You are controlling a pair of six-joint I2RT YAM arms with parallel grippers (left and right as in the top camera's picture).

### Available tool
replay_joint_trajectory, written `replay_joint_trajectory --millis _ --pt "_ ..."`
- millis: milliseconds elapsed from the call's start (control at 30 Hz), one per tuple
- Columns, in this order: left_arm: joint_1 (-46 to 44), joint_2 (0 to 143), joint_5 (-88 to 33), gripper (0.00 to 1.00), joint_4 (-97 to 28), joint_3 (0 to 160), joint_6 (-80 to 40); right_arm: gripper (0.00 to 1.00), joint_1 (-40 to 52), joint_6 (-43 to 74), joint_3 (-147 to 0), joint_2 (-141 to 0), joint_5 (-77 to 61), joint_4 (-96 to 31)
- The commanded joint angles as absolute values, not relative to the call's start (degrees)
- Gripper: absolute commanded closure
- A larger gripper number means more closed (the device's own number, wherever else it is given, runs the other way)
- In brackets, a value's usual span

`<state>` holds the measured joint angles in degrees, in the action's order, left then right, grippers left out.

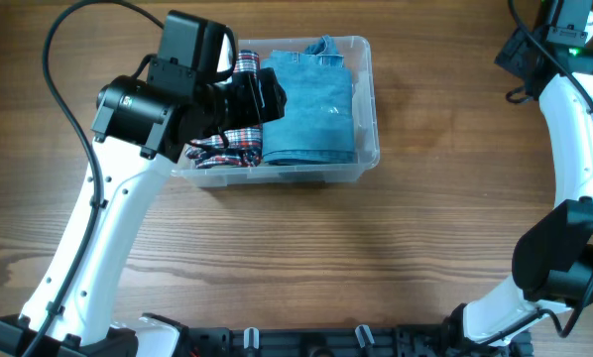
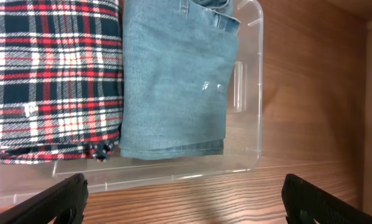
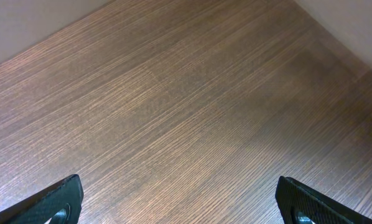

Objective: Pack container

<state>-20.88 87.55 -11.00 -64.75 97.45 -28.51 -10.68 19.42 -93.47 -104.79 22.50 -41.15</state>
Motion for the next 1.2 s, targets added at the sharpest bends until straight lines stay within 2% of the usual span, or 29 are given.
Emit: replay_joint_trajectory --millis 0,200,600,933,1167 --pt "-21.1 87.9 -11.7 0.00 -66.5 97.4 -26.4 0.00 -10.8 19.5 -93.3 -105.6 22.1 -41.2" --pt "-22.4 88.0 -11.7 0.00 -69.4 97.4 -16.6 0.00 -10.8 19.5 -93.3 -105.6 22.1 -41.1" --pt "-22.7 82.8 -10.7 0.00 -68.3 94.3 -12.0 0.00 -10.8 19.5 -93.3 -105.6 22.1 -41.2" --pt "-19.5 62.3 -11.9 0.00 -53.5 70.3 -12.2 0.00 -10.8 19.5 -93.3 -105.6 22.1 -41.1" --pt "-13.2 45.2 -14.5 0.00 -42.1 51.1 -12.2 0.00 -10.8 19.5 -93.3 -105.6 22.1 -41.2"
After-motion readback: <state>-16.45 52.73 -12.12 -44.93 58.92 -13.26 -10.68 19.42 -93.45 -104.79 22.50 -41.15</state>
